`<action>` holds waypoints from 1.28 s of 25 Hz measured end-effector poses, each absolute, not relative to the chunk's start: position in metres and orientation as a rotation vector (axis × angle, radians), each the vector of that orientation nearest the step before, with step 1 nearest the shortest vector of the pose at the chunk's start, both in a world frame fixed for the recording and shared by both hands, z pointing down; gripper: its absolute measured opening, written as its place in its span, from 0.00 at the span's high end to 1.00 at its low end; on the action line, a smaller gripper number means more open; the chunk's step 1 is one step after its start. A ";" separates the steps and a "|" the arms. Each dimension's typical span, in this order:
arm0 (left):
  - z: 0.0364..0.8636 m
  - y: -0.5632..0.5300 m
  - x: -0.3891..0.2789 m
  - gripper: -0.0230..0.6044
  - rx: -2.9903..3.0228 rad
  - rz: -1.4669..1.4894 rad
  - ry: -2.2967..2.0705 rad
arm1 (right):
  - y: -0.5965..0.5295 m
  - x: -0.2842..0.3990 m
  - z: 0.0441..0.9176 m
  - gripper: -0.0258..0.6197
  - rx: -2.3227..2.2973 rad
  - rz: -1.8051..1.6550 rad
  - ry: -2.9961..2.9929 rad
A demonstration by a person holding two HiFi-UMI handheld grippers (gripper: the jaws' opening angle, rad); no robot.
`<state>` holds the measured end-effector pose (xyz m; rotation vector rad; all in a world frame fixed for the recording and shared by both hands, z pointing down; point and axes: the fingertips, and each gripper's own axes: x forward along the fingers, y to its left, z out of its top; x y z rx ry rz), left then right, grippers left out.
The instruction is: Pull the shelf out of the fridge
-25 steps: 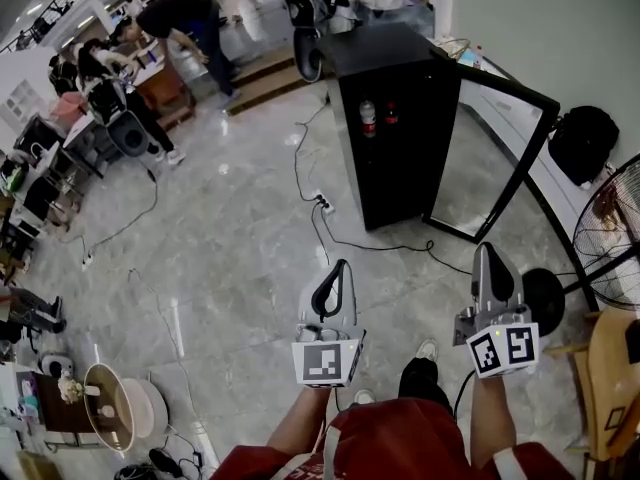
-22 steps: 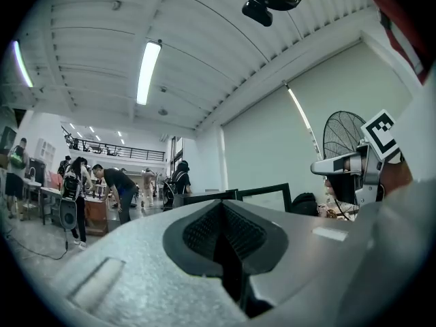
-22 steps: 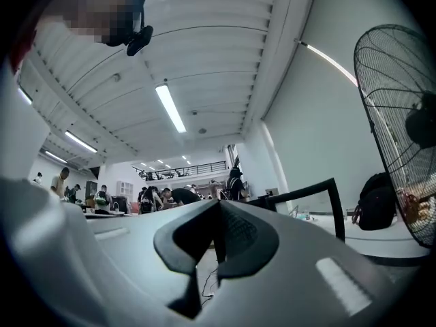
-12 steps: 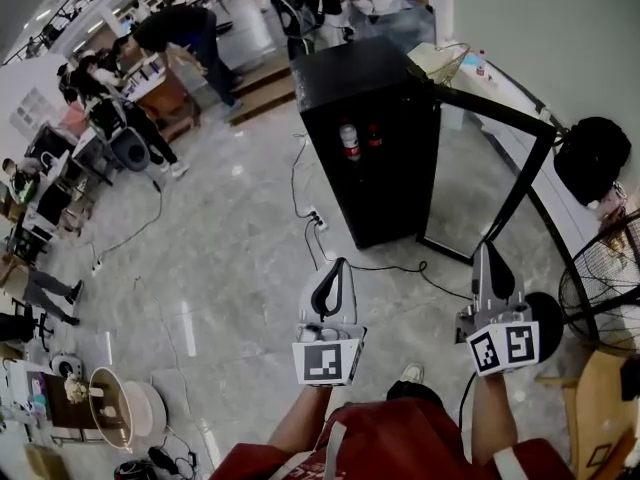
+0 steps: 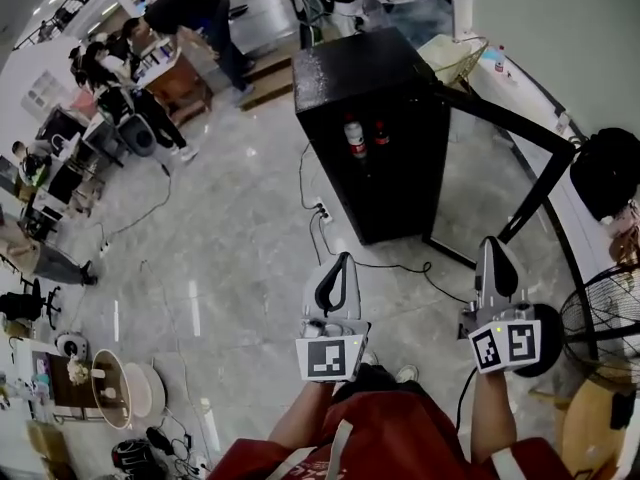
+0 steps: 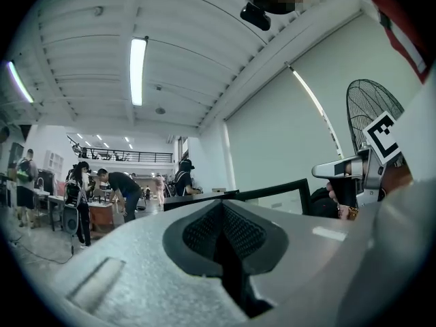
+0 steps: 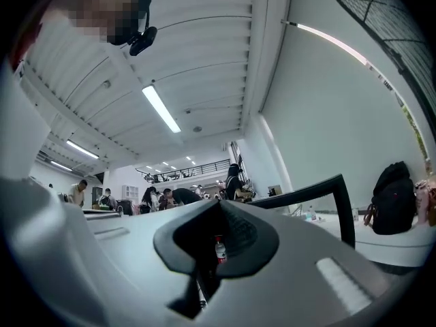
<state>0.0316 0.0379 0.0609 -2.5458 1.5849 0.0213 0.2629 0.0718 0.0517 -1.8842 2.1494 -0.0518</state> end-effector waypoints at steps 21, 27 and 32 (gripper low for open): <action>0.151 -0.155 -0.027 0.97 -2.543 0.032 1.704 | -0.132 0.181 0.104 0.96 -1.828 -0.022 2.332; 0.178 -0.189 -0.032 0.97 -2.576 0.004 1.737 | -0.171 0.174 0.136 0.96 -1.838 -0.064 2.365; 0.191 -0.193 -0.010 0.97 -2.576 0.034 1.727 | -0.181 0.187 0.166 0.96 -1.827 -0.123 2.414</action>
